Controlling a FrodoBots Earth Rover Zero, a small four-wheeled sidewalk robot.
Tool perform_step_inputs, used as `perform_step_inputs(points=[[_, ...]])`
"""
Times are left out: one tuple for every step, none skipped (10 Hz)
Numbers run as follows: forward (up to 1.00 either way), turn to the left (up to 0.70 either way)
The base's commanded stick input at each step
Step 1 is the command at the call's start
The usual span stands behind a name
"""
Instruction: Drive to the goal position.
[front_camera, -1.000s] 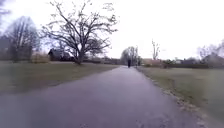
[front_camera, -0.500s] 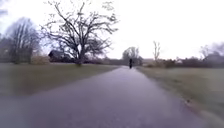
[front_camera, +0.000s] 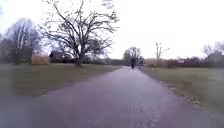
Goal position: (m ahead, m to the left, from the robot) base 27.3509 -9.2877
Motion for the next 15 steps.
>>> perform_step_inputs(points=[[1.0,0.0],[1.0,0.0],[1.0,0.0],[1.0,0.0],[1.0,0.0],[1.0,0.0],[1.0,0.0],[1.0,0.0],[1.0,0.0],[1.0,0.0],[1.0,0.0],[1.0,0.0],[1.0,0.0],[1.0,0.0],[1.0,0.0]])
